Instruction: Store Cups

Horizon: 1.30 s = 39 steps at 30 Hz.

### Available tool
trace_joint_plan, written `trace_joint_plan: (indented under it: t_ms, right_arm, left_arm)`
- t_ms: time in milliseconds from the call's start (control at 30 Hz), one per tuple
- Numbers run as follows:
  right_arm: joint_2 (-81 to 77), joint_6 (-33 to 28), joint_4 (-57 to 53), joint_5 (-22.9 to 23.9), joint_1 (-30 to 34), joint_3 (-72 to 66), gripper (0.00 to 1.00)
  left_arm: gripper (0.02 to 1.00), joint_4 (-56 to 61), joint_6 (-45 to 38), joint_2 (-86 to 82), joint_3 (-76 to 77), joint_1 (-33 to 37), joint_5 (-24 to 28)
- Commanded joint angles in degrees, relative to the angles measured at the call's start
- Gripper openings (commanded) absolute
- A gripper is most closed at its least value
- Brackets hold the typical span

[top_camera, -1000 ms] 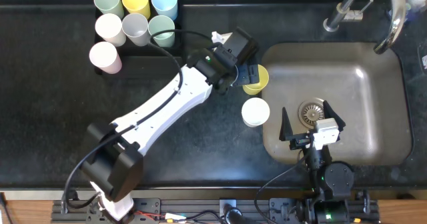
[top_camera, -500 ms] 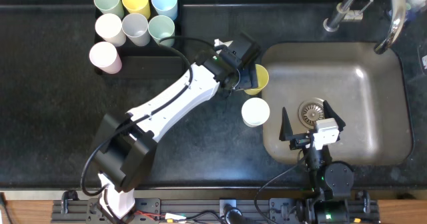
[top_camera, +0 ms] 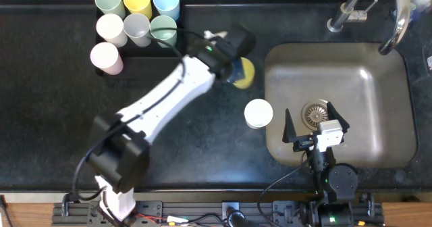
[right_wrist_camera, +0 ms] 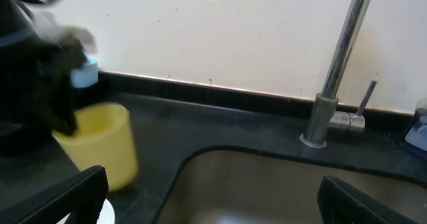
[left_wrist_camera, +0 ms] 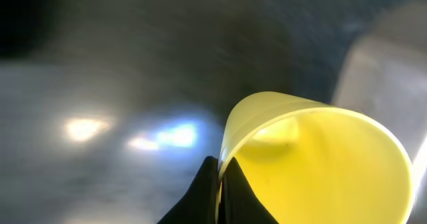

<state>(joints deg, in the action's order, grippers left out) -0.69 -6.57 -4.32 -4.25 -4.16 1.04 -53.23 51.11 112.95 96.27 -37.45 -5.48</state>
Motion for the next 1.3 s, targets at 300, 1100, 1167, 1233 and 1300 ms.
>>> trace_joint_plan:
  t_ms: [300, 1100, 1167, 1233, 1300]
  right_arm:
    - [0.48, 0.35, 0.28, -0.39, 0.07, -0.76, 0.993]
    - [0.48, 0.35, 0.28, -0.39, 0.07, -0.76, 0.996]
    - [0.48, 0.35, 0.28, -0.39, 0.07, -0.76, 0.998]
    - [0.48, 0.35, 0.28, -0.39, 0.07, -0.76, 0.996]
    - [0.48, 0.35, 0.28, -0.39, 0.07, -0.76, 0.996]
  left_arm:
    - [0.036, -12.72, 3.65, -11.89, 1.31, 28.35, -4.55]
    - [0.036, -5.53, 4.9, -6.19, -6.32, 35.52, -3.17]
    - [0.036, -5.4, 4.9, -5.42, -6.32, 35.52, -3.17]
    - [0.036, -5.38, 4.9, -4.85, -6.32, 35.52, -3.19]
    - [0.036, -5.35, 4.9, -4.37, -6.32, 35.52, -3.23]
